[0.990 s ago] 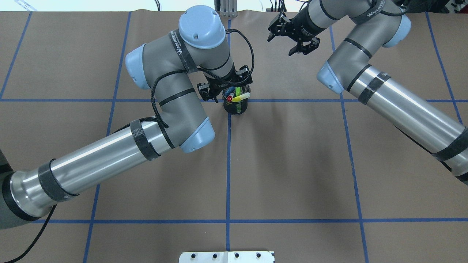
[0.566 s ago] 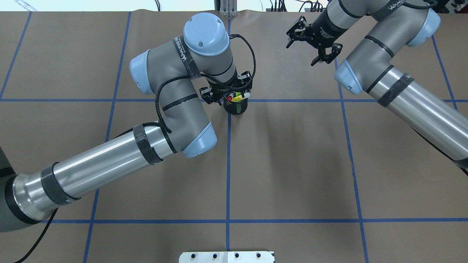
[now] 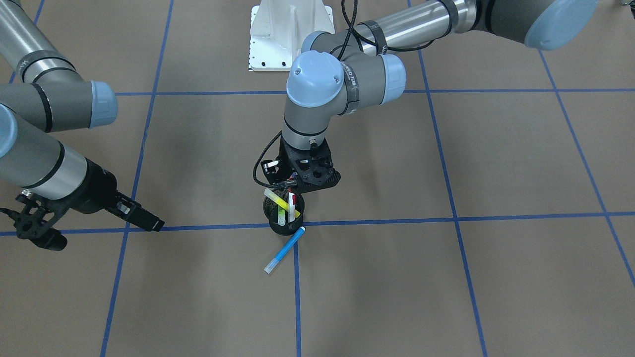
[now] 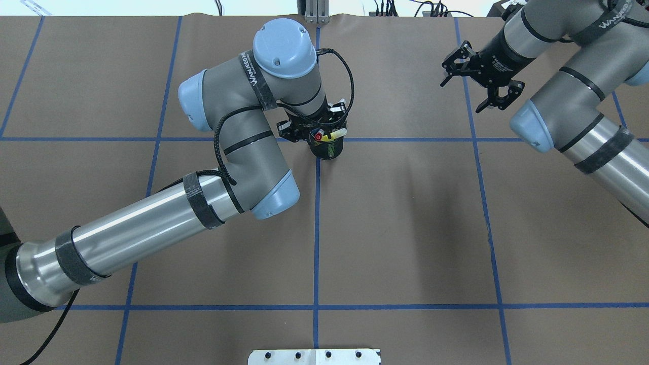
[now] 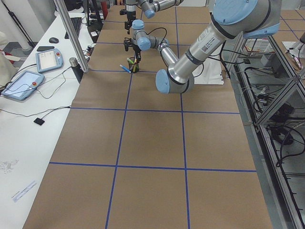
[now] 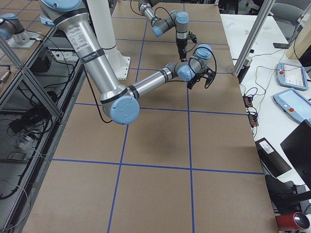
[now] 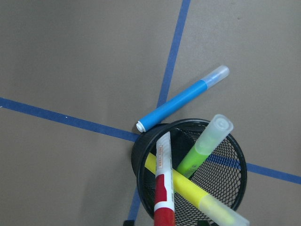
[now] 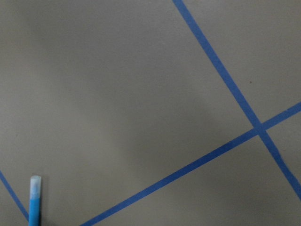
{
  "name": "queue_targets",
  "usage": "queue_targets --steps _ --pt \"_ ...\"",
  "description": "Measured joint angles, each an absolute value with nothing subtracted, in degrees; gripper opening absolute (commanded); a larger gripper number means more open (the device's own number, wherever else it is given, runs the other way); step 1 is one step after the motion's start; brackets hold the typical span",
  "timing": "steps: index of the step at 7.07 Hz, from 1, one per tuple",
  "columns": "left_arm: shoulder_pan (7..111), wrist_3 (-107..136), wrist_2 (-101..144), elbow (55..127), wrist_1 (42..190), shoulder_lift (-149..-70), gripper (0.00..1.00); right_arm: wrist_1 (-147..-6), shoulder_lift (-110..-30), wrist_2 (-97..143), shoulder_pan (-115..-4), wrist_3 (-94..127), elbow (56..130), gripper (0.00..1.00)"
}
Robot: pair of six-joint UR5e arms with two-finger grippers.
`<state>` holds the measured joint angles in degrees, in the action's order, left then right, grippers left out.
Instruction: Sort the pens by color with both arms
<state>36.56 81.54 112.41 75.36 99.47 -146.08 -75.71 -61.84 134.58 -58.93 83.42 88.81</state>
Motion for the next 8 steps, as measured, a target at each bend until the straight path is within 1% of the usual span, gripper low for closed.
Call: queue_targets --steps 1,2,3,4,5,6,8 --pt "36.56 81.25 112.29 75.39 99.43 -146.03 0.29 -76.16 -63.31 134.19 -60.04 80.67 89.73 1.00" --pt "36.56 81.11 112.11 75.44 99.41 -145.97 0.19 -76.43 -64.51 133.65 -61.41 76.01 90.32 1.00" --pt "36.56 81.06 111.86 75.50 99.41 -145.90 0.13 -77.69 -65.23 131.81 -62.03 70.05 90.52 1.00" --pt "36.56 81.04 111.60 75.57 99.41 -145.88 0.13 -81.27 -65.41 128.43 -61.93 63.30 90.63 1.00" --pt "36.57 81.04 111.43 75.62 99.38 -145.88 0.08 -86.82 -65.40 124.83 -61.99 55.19 90.83 1.00" --pt "36.56 80.81 111.33 75.75 99.29 -145.89 0.00 -91.66 -65.68 122.79 -62.97 47.17 90.98 1.00" --pt "36.65 80.02 111.12 76.71 98.88 -145.90 0.00 -95.61 -69.76 125.25 -68.47 32.10 90.48 1.00"
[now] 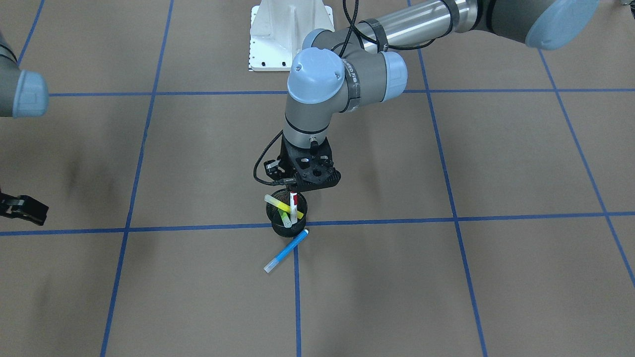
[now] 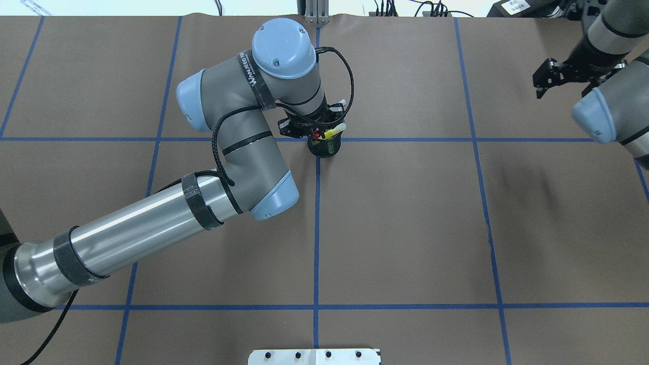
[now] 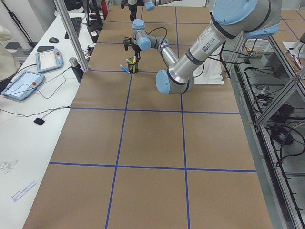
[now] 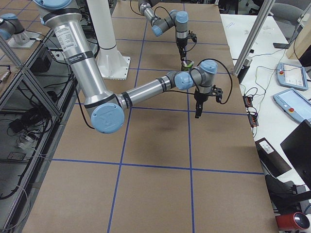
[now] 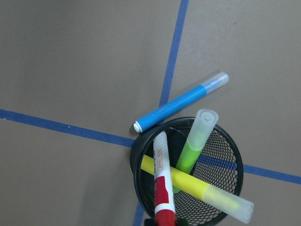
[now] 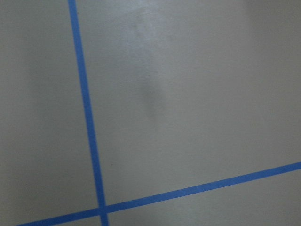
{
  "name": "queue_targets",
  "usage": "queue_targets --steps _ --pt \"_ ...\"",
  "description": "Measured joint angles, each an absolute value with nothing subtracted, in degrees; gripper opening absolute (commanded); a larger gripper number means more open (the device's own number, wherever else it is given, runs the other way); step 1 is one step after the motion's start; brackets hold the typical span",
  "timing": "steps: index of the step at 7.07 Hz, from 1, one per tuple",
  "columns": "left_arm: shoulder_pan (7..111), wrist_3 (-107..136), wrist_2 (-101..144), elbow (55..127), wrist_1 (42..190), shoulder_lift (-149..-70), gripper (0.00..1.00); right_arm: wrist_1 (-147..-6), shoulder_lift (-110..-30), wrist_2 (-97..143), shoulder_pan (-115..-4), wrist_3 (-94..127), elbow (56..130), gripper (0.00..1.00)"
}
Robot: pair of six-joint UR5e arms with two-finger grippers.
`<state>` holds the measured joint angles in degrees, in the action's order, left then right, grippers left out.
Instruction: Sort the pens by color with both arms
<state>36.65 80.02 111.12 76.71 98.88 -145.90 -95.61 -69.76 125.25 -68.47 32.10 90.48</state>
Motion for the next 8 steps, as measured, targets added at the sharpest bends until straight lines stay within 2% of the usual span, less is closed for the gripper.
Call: queue_targets --steps 1,3,5,7,8 --pt "36.81 79.18 111.14 78.51 97.29 -145.95 0.00 -95.89 -73.03 128.69 -71.99 26.43 90.42 1.00" --pt "37.69 73.61 111.36 86.94 86.93 -145.99 0.00 -95.56 -78.49 132.18 -77.02 20.46 90.41 1.00" --pt "40.03 70.19 111.45 91.63 82.13 -145.94 0.00 -95.46 -80.37 133.42 -79.11 18.50 91.09 1.00" --pt "41.86 68.83 106.96 90.99 87.38 -144.49 0.00 -95.49 -76.28 134.49 -76.35 25.41 91.46 1.00" --pt "42.12 68.72 102.88 86.99 94.81 -143.17 0.00 -95.45 -71.76 134.20 -71.63 34.87 91.59 1.00"
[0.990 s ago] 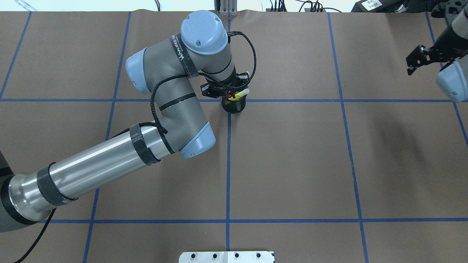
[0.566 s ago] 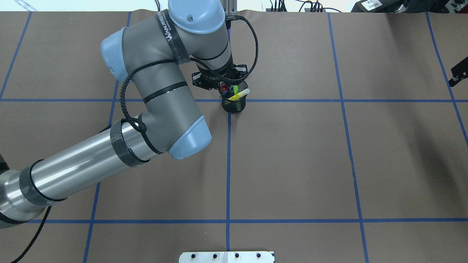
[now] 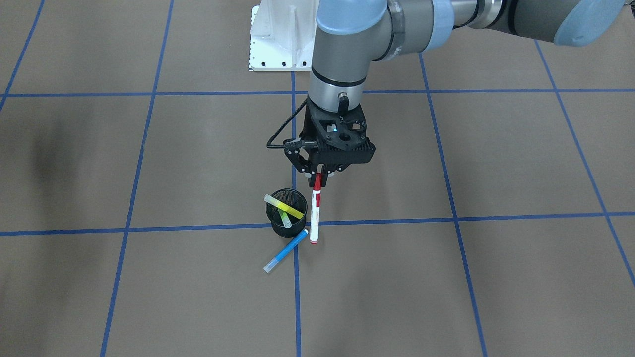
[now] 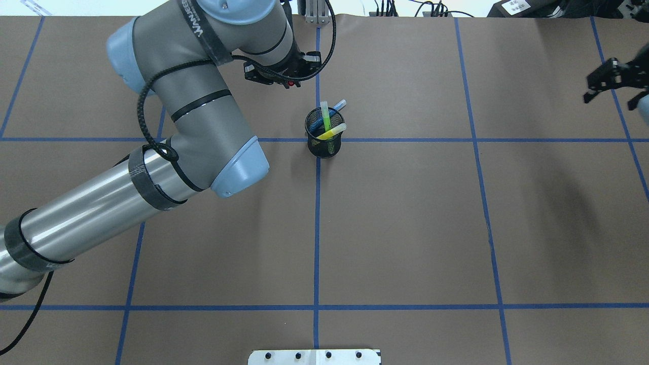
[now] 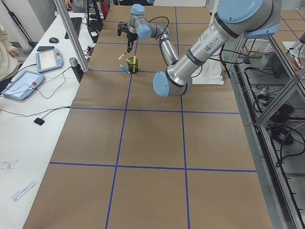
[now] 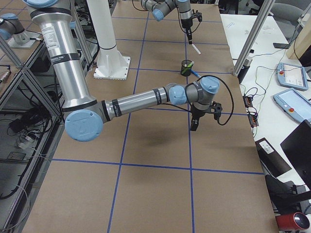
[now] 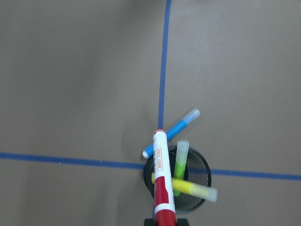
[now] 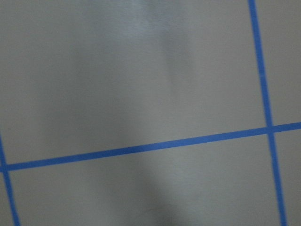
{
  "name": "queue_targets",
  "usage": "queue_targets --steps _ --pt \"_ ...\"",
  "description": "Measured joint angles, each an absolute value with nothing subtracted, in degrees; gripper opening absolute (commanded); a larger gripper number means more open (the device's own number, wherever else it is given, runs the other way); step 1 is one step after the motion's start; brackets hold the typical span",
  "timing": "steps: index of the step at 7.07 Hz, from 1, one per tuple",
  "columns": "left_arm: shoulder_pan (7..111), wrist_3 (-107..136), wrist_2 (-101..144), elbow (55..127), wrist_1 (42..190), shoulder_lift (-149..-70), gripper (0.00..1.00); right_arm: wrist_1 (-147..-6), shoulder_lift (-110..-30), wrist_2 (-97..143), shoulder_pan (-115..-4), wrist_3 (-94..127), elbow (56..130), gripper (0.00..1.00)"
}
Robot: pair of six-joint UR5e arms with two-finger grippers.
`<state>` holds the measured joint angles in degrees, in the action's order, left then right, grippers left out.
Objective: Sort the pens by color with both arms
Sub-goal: 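Lift the red marker and set it on the table beyond the cup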
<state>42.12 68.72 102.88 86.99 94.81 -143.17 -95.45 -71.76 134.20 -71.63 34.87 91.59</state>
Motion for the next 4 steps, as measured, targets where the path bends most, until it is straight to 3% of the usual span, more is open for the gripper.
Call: queue_targets --steps 2,4 --pt "41.96 68.82 95.69 76.96 108.55 -142.43 0.00 -95.20 -64.13 132.06 -62.65 50.71 92.74 1.00" --pt "41.27 68.91 89.40 71.46 114.68 -142.44 0.00 -90.72 -63.64 131.40 -60.18 54.77 95.55 1.00"
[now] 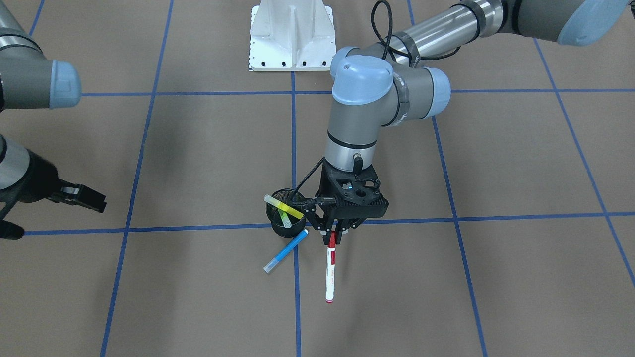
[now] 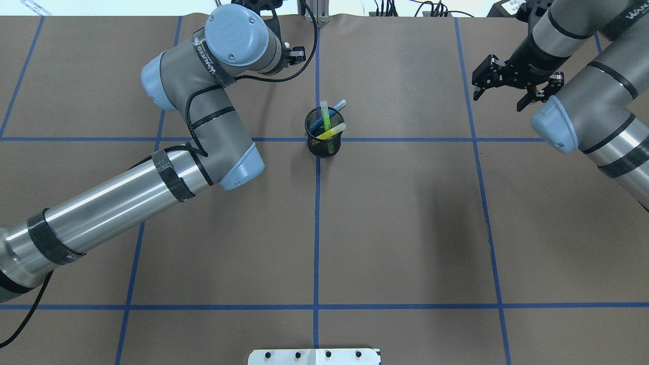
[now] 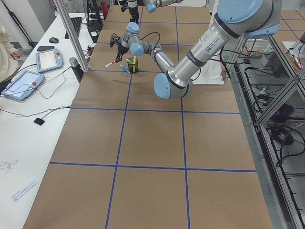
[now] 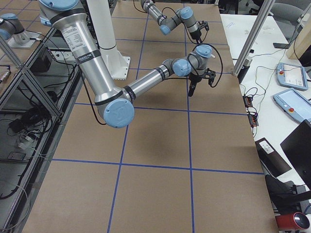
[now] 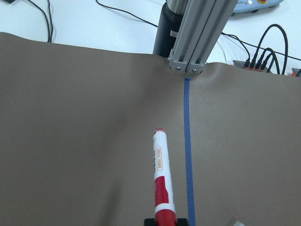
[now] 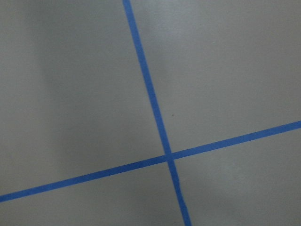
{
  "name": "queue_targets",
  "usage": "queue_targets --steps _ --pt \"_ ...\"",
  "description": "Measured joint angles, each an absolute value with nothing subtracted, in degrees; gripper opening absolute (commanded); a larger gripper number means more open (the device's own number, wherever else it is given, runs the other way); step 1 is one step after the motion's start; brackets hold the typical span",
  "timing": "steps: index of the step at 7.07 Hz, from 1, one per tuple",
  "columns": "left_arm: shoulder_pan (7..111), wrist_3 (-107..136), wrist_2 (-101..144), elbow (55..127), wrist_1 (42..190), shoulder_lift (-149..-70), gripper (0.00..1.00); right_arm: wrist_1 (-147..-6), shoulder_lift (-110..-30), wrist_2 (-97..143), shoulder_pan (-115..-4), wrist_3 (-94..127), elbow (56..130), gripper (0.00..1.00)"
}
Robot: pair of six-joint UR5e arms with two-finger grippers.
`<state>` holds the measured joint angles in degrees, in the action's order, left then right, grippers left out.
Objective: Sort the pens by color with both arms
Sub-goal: 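Lift the red marker and set it on the table beyond the cup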
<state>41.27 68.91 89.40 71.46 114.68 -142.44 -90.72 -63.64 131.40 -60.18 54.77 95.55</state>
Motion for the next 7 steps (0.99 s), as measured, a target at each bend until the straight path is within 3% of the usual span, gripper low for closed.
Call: queue_targets --steps 4,5,6,7 --pt "34.34 70.86 77.64 67.13 117.57 -141.87 0.00 -74.54 -65.26 130.46 -56.26 66.71 96.46 1.00" --pt "32.87 71.56 75.82 66.90 117.55 -141.51 0.55 -73.59 -65.28 130.38 -56.01 68.33 96.69 1.00" --pt "32.09 71.70 74.78 66.93 117.52 -141.25 0.98 -73.27 -65.20 130.35 -55.95 69.00 96.84 1.00" --pt "31.81 71.46 74.38 67.08 117.51 -141.19 0.99 -73.17 -65.04 130.38 -55.74 69.20 96.98 1.00"
